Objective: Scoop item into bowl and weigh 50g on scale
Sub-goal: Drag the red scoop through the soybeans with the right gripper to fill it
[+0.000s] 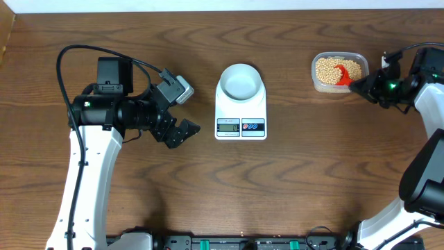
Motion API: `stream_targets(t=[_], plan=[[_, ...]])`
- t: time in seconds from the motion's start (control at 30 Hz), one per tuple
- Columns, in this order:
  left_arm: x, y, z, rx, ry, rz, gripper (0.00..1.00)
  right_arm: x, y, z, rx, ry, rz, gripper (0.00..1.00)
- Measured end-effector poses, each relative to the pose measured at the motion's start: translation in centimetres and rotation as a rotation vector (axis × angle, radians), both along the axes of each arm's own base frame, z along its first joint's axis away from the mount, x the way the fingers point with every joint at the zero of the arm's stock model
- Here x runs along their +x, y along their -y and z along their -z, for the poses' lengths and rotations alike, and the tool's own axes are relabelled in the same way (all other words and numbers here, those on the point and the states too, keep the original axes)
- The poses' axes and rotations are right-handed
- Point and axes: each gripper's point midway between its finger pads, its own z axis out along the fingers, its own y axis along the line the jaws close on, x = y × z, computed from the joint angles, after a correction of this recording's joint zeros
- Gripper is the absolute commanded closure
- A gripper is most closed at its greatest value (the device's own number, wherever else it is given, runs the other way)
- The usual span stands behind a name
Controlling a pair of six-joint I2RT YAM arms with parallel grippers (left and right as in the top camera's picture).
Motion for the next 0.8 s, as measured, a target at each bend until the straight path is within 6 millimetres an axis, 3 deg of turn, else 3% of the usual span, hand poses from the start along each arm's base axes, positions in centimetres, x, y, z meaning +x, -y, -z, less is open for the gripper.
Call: stream_targets(t=[0.8], plan=[[0.00,0.01,0.00,0.000,0.000,0.000,0.02,0.61,-0.52,0.72,-0.055,0.008,-0.021,0.99]])
